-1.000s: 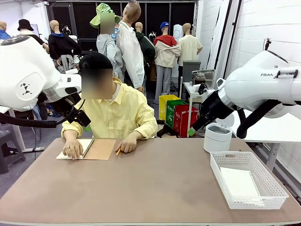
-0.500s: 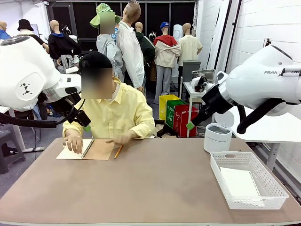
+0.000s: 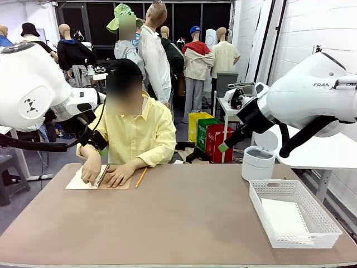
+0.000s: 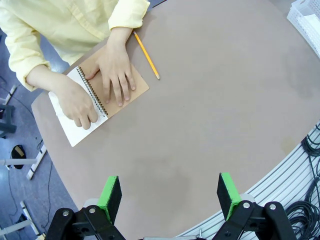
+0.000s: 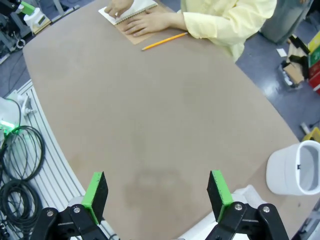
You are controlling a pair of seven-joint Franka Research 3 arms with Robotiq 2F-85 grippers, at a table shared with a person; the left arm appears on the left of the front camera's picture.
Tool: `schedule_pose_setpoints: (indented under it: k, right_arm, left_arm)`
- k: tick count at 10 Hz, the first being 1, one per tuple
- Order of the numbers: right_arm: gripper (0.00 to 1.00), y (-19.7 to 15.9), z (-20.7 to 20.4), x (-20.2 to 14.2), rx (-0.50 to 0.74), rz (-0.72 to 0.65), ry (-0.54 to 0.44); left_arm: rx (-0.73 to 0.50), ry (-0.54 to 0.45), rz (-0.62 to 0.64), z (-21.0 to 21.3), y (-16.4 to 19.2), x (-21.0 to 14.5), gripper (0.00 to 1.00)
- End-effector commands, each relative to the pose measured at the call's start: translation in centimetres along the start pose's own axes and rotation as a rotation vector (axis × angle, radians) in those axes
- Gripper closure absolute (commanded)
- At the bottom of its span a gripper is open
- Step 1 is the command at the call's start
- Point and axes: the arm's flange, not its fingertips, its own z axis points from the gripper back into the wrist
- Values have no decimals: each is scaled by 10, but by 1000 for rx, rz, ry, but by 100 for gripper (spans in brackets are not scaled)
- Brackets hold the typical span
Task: Sort the paper based on its condition.
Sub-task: If a person hands you a paper, place it in the Organizing basket , and if it's crumpled, put it in the Trash can.
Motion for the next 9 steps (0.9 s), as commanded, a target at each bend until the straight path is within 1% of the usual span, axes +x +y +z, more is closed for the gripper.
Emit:
schedule_pose_setpoints:
  k: [1, 9]
  right_arm:
    - [0, 0, 0, 0, -3, 0, 1]
    - [0, 0, 0, 0, -3, 0, 1]
  left_arm:
    - [-3, -9, 1, -1, 1, -1, 0]
    - [-3, -9, 1, -1, 1, -1, 0]
